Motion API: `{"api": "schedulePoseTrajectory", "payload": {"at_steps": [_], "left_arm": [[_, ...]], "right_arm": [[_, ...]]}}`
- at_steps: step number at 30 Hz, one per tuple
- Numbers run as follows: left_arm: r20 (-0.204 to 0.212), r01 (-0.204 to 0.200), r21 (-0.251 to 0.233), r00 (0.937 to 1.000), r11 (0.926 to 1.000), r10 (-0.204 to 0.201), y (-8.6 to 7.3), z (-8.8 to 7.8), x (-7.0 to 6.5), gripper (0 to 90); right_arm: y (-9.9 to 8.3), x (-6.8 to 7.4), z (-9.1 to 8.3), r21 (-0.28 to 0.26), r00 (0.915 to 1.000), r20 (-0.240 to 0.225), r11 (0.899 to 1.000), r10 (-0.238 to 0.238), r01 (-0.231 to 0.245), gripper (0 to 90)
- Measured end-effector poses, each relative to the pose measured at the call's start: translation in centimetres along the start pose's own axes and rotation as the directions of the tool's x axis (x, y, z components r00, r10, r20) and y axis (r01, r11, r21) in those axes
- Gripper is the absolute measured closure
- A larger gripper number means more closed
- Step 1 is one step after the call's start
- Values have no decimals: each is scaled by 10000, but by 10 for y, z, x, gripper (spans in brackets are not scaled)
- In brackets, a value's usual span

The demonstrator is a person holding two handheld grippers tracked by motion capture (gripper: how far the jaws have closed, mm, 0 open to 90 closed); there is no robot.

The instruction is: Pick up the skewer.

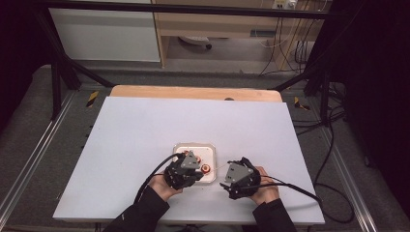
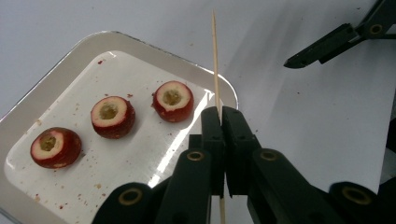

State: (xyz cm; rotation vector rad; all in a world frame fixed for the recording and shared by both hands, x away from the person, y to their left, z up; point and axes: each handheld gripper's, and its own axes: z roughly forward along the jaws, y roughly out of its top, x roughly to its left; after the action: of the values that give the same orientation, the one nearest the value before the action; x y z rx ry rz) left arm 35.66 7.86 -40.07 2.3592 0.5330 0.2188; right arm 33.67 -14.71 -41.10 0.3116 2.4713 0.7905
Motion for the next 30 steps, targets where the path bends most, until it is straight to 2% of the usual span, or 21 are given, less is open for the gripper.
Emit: {"api": "schedulePoseTrajectory", "payload": {"at_steps": [6,7,12,17,22,25,27,29,30], "left_arm": [[161,-152,136,9998,9998,149,7,6,-4,877],[157,-194,172,9997,9997,192,8,7,-5,877],[258,-377,358,9990,9986,368,12,12,-9,878],[373,-494,474,9982,9977,476,17,17,-13,878],[519,-682,583,9965,9960,652,22,22,-19,878],[545,-840,639,9953,9944,806,25,24,-22,878],[563,-847,592,9951,9946,814,26,25,-24,878],[625,-940,626,9940,9936,901,27,25,-25,878],[650,-1002,670,9933,9927,959,28,25,-25,878]], "right_arm": [[1,3,1,260,9963,-2,9959,-861,861,345],[1,4,1,343,9940,-29,9934,-1094,1094,356],[0,8,0,506,9864,-78,9851,-1641,1643,429],[0,11,0,453,9741,43,9731,-2261,2257,493],[0,14,0,479,9539,60,9529,-3000,2994,548],[-1,16,1,439,9313,65,9305,-3642,3636,597],[-2,17,1,493,9225,-18,9214,-3859,3855,634],[-2,18,2,598,9050,-14,9034,-4253,4246,659],[-3,19,2,621,8999,-53,8981,-4360,4355,671]]}}
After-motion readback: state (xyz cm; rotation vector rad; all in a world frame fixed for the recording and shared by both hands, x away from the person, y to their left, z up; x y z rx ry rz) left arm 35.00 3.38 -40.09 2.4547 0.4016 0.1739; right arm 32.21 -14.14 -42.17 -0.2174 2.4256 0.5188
